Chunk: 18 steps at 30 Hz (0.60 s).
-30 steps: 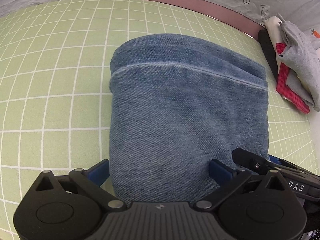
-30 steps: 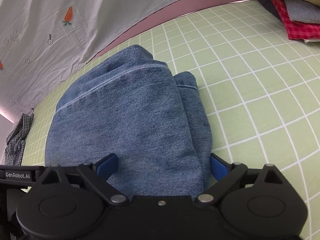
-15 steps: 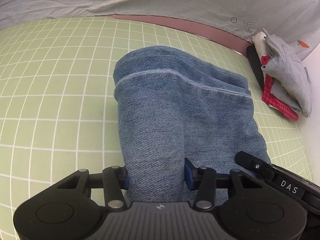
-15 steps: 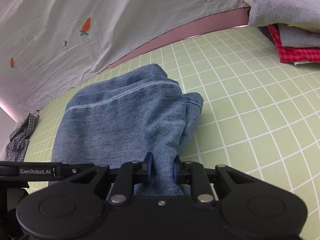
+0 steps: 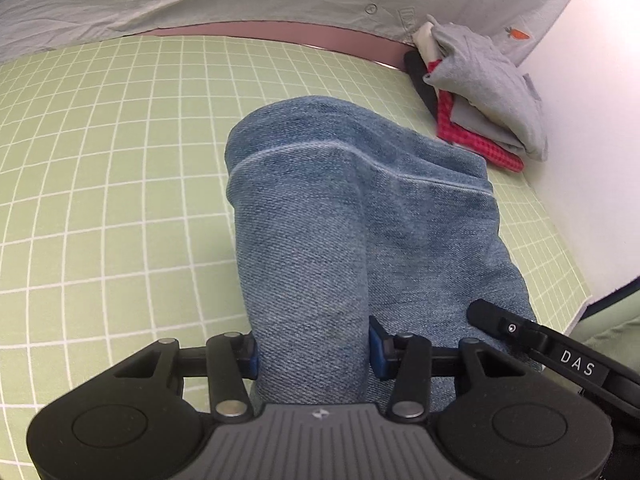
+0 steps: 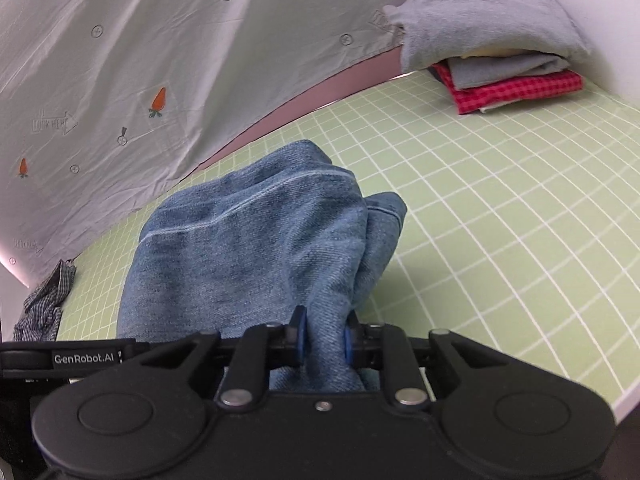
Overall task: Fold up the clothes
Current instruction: 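Grasp the folded jeans bundle with the right tool while the left tool grasps it too, then carry the folded jeans with both tools onto the grey clothes stack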
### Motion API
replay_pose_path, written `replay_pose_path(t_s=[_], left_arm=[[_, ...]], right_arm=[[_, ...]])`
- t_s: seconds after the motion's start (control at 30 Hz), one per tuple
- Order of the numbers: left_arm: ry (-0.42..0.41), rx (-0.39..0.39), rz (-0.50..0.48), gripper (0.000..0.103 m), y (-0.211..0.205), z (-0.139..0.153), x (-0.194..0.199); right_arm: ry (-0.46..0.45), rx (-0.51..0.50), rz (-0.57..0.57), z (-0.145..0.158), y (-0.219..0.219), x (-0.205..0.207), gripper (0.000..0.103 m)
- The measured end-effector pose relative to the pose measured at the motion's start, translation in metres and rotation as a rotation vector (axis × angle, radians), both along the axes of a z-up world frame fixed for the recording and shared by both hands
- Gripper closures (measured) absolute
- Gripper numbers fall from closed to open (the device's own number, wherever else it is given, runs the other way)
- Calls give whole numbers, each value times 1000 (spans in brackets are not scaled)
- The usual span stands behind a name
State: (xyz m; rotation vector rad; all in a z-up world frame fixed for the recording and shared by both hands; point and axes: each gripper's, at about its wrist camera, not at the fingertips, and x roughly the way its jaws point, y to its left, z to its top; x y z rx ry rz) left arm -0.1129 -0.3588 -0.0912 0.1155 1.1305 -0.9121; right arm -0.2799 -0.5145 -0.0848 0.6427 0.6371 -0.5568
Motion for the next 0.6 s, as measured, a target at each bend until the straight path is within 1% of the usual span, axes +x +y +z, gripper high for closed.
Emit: replay_pose_path(t_s=[0.17,0.27,0.33,0.43,0.53,0.6], left_arm=[[-29,9,-75,55,-34,3,-23],[-37,3,-90,55,-66,5,-33],[-45,0,-94,55,-96,6,-45],[-35,-8,-92,55,-148,8,-69],[-13,-29,-89,55,-200,10,-92],[4,-48,-78,55,-234,10,-103]], right_arm=[[-1,35,-80,-6,-13,-37,85],[-18,33,-109,-7,-34,-54,85],[-25,18,-116,-5,-54,-65,85],[-18,-3,-103,-2,-101,-86,85],[-6,16,-123,8,-159,-112,85],[9,-2,-112,15,-198,-126,85]])
